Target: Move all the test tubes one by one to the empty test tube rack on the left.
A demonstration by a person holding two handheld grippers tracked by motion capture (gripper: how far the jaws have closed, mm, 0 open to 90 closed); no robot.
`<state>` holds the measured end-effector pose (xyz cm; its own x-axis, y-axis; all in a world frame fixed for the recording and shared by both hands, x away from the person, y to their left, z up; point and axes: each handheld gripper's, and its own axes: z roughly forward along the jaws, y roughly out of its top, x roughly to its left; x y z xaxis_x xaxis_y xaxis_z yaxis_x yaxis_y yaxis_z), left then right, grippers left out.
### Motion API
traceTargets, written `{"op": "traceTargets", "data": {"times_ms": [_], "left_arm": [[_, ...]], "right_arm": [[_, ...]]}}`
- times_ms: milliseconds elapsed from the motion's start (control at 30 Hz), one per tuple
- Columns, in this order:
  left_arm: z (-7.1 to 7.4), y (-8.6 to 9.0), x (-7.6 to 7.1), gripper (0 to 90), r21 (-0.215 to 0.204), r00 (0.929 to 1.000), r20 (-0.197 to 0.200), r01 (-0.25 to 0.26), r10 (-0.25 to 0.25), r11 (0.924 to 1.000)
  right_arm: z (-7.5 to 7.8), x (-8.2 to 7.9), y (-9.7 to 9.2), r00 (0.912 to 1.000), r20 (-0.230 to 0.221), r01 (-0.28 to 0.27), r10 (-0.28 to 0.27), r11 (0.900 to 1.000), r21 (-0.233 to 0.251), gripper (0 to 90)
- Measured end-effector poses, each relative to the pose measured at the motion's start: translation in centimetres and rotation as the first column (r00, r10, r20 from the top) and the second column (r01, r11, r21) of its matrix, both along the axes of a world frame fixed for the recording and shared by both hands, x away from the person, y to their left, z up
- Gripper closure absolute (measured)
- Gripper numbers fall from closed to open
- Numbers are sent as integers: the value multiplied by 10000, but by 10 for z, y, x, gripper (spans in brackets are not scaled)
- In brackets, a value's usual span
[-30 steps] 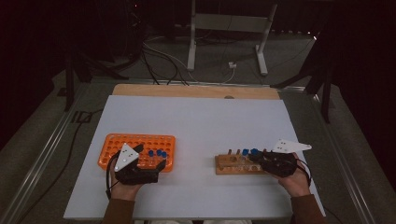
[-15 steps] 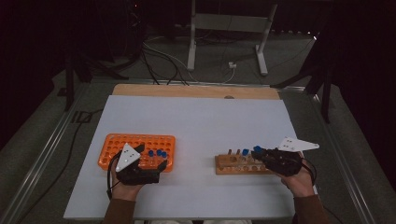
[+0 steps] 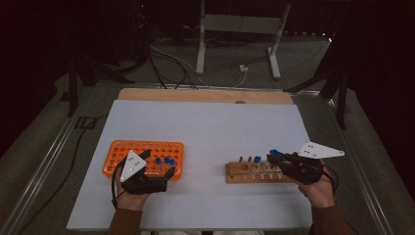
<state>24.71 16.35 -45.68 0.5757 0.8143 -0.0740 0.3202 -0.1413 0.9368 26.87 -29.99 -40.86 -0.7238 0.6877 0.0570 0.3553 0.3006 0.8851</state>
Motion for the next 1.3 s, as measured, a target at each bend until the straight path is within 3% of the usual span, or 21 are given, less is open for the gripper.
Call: {"op": "traceTargets", "data": {"times_ms": [600, 933, 1300], "left_arm": [[12, -10, -3, 9, -32, 9991, 304, 291, -290, 9996], [20, -35, -2, 9, 27, 9951, 371, 920, -921, 9958], [26, -73, 3, 13, -49, 9810, 261, 1927, -1925, 9813]], "right_arm": [[16, -7, 4, 9990, 343, -289, 280, 9993, 238, 765], [16, -8, 14, 9975, 159, -694, 688, 9968, 388, 765], [13, -7, 30, 9929, -110, -1174, 1183, 9914, 582, 764]]}}
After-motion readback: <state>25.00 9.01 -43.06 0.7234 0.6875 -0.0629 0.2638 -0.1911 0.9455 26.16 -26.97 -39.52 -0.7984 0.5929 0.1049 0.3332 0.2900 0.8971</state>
